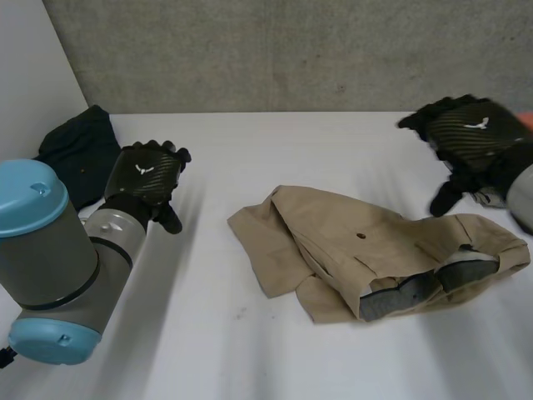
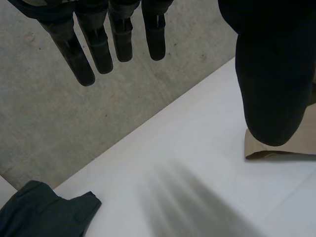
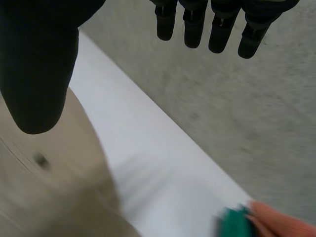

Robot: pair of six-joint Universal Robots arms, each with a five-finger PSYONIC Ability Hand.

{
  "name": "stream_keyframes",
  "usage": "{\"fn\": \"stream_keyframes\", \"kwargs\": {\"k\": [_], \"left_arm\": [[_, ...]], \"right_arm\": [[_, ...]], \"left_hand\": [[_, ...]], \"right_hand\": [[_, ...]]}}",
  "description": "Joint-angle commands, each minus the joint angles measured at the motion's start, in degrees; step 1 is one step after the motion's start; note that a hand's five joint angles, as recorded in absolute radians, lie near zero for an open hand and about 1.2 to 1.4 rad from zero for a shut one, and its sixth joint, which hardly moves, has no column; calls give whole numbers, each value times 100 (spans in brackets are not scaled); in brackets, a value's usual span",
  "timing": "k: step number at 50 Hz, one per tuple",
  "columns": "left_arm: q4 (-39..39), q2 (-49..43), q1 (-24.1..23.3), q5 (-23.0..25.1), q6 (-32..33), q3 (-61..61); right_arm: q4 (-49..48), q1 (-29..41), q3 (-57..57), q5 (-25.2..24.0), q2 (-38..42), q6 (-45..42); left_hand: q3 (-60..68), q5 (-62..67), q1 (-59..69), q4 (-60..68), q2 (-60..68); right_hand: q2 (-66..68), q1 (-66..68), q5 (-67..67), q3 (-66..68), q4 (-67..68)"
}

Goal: Fold the laundry.

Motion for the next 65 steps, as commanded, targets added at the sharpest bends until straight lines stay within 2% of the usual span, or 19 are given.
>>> {"fn": "stream_keyframes", "kwargs": {"k": [1, 8, 13, 17, 19, 22, 24, 28, 32, 38, 47, 50, 52, 53, 55, 58, 60, 63, 65], "left_arm": [[11, 72, 2, -4, -9, 12], [2, 81, -42, -13, -9, 29], [11, 90, -104, -4, -9, 29], [20, 90, -112, -4, -9, 47], [81, 55, -112, -4, -9, 73], [160, 19, -130, -4, -9, 135], [248, -33, -156, -13, -9, 214], [388, -331, -156, -4, -1, 477], [389, -709, -156, 66, -27, 907], [362, -1483, -130, 707, -18, 1426], [362, -2309, -174, 1393, -106, 1936], [336, -2546, -191, 1385, -246, 2182], [284, -2635, -218, 1376, -351, 2288], [161, -2713, -235, 1350, -483, 2375], [-49, -2732, -244, 1315, -562, 2411], [-331, -2653, -218, 1122, -580, 2385], [-551, -2329, -192, 762, -581, 2289], [-657, -1374, -87, 376, -563, 1930], [-657, -853, -25, 321, -563, 1709]], "right_arm": [[6, 1302, 101, 697, 435, 1400], [-81, 2234, -13, 1813, 1542, 1857], [-424, 2375, -31, 2420, 2017, 2182], [-977, 2393, -4, 2982, 2211, 2244], [-1363, 2384, 22, 3263, 2264, 2209], [-1636, 2367, 40, 3387, 2282, 2139], [-1664, 2341, 5, 3326, 2247, 2086], [-1593, 2367, -57, 2853, 2072, 1665], [-1410, 2393, -302, 2361, 1160, 622], [-996, 2376, -531, 2113, 402, -330], [-311, 2524, -585, 1754, -353, -437], [-187, 2604, -540, 1612, -583, -428], [-143, 2595, -523, 1586, -733, -428], [-161, 2569, -514, 1594, -759, -437], [-178, 2516, -496, 1603, -794, -445], [-178, 2464, -540, 1586, -803, -542], [-178, 2324, -575, 1577, -803, -629], [-169, 1718, -611, 1524, -786, -1051], [-169, 1315, -663, 1498, -803, -1410]], "left_hand": [[-119, 20, -188, -46, -25], [-119, 20, -188, -46, -25], [-119, 20, -188, -46, -25], [-119, 20, -188, -46, -25], [-119, 20, -188, -46, -25], [-136, 3, -204, -63, -42], [-203, -64, -271, -129, -109], [-421, -282, -489, -347, -327], [-540, -401, -608, -466, -445], [-658, -519, -726, -584, -563], [-624, -485, -692, -551, -530], [-5, 134, -73, 69, 90], [1118, 1257, 1050, 1191, 1212], [3790, 3929, 3722, 3863, 3884], [6171, 6310, 6103, 6245, 6266], [6186, 6325, 6118, 6260, 6281], [6186, 6325, 6118, 6260, 6281], [6186, 6325, 6118, 6260, 6281], [6186, 6325, 6118, 6260, 6281]], "right_hand": [[686, 592, 595, 636, 634], [48, -46, -44, -2, -5], [199, 104, 107, 149, 146], [987, 892, 895, 937, 934], [3147, 3053, 3056, 3097, 3095], [6688, 6594, 6597, 6639, 6636], [6703, 6608, 6611, 6653, 6650], [6703, 6608, 6611, 6653, 6650], [6703, 6608, 6611, 6653, 6650], [6703, 6608, 6611, 6653, 6650], [6703, 6608, 6611, 6653, 6650], [6703, 6608, 6611, 6653, 6650], [6703, 6608, 6611, 6653, 6650], [6703, 6608, 6611, 6653, 6650], [6703, 6608, 6611, 6653, 6650], [6703, 6608, 6611, 6653, 6650], [6703, 6608, 6611, 6653, 6650], [6703, 6608, 6611, 6653, 6650], [6703, 6608, 6611, 6653, 6650]]}}
